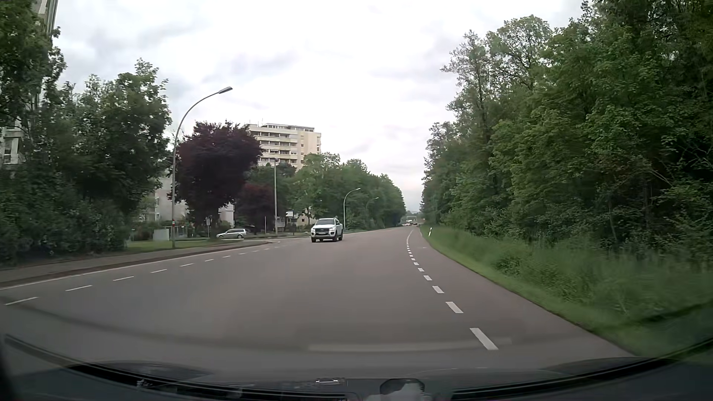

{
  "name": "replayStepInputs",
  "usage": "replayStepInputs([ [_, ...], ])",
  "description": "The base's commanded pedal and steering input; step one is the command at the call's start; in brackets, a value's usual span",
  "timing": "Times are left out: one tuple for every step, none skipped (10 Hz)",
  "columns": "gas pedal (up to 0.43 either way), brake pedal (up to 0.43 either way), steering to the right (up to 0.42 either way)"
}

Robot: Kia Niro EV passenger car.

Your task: Follow the waypoints while adhering to traffic rules and regulations

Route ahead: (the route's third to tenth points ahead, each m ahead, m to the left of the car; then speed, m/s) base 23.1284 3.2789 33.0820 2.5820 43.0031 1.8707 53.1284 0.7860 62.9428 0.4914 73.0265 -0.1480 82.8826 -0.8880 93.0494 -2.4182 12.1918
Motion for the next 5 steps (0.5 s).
replayStepInputs([
  [0.079,0.000,0.009],
  [0.079,0.000,0.009],
  [0.079,0.000,0.009],
  [0.079,0.000,0.010],
  [0.079,0.000,0.010],
])
